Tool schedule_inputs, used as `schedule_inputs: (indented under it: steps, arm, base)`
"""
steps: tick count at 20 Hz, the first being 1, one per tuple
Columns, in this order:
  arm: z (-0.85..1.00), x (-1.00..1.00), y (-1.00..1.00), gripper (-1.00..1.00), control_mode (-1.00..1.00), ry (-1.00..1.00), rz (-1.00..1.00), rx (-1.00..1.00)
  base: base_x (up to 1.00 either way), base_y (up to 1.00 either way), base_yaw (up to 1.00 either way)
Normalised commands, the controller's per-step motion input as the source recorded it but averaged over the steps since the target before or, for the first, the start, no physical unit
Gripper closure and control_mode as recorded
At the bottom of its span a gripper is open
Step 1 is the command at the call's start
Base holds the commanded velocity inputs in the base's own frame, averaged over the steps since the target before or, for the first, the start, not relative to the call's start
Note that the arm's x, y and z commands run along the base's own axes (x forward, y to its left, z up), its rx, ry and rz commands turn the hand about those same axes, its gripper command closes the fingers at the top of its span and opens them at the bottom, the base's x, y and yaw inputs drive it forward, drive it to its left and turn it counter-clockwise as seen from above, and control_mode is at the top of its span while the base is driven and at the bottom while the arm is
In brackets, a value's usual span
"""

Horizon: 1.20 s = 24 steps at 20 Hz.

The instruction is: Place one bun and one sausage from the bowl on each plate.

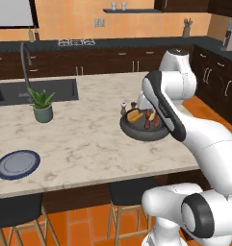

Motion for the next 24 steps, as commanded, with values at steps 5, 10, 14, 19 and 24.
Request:
schedule_inputs:
  steps: [5, 10, 14, 19, 24]
  arm:
    - [-0.14, 0.21, -0.14, -1.00, -1.00, 0.00, -0.29, 0.19]
    - [0.00, 0.81, -0.07, -1.00, -1.00, 0.00, -0.43, 0.41]
    - [-0.31, 0.46, 0.00, -1.00, -1.00, -0.03, -0.18, 0.10]
    - [-0.58, 0.44, 0.00, -1.00, -1.00, 0.04, -0.20, 0.00]
    - [-0.14, 0.41, 0.00, -1.00, -1.00, 0.05, -0.12, 0.05]
  base:
    - [0.00, 0.00, 0.00]
    - [0.00, 0.00, 0.00]
    - [0.00, 0.00, 0.00]
    - [0.00, 0.00, 0.00]
    - [0.00, 0.00, 0.00]
